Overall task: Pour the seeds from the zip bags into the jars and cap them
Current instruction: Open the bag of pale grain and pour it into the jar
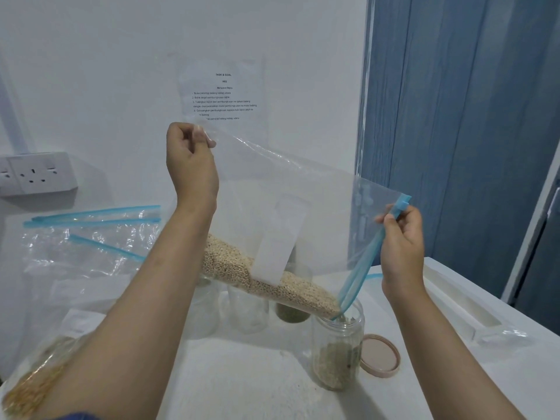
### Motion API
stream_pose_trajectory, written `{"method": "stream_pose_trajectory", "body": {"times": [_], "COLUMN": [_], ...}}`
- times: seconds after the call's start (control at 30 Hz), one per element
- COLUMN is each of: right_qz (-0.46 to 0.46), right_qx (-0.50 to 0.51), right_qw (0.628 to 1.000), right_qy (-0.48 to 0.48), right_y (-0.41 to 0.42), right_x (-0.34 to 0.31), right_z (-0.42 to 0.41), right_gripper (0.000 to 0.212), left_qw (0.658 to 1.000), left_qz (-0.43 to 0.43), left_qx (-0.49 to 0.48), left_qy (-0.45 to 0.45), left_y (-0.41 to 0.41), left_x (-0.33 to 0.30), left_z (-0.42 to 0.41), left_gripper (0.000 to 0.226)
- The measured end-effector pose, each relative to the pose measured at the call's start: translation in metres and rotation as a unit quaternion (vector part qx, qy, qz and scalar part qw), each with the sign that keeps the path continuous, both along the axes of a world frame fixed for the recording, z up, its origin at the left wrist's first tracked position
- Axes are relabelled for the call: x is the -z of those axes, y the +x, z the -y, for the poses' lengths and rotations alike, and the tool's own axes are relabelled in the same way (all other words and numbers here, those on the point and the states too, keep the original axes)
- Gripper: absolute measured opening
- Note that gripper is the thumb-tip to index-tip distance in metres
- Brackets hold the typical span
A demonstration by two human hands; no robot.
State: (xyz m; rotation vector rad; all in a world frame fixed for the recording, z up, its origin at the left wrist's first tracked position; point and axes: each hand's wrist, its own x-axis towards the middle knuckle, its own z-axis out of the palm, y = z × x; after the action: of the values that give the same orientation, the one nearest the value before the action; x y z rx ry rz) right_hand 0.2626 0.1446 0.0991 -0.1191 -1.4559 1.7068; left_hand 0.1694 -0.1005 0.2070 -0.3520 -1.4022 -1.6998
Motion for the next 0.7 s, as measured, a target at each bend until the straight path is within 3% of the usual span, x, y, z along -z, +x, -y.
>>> {"method": "stream_pose_trajectory", "body": {"times": [0.7], "right_qz": [0.015], "right_qx": [0.007], "right_qw": [1.0], "right_qy": [0.011], "right_y": [-0.0006], "right_x": [0.0036], "right_z": [-0.0016], "right_gripper": [0.025], "left_qw": [0.999], "left_qz": [-0.004], "left_qx": [-0.018], "left_qy": [-0.028], "left_y": [0.0022], "left_x": [-0.0004], "left_z": [-0.0025], "left_gripper": [0.023]}}
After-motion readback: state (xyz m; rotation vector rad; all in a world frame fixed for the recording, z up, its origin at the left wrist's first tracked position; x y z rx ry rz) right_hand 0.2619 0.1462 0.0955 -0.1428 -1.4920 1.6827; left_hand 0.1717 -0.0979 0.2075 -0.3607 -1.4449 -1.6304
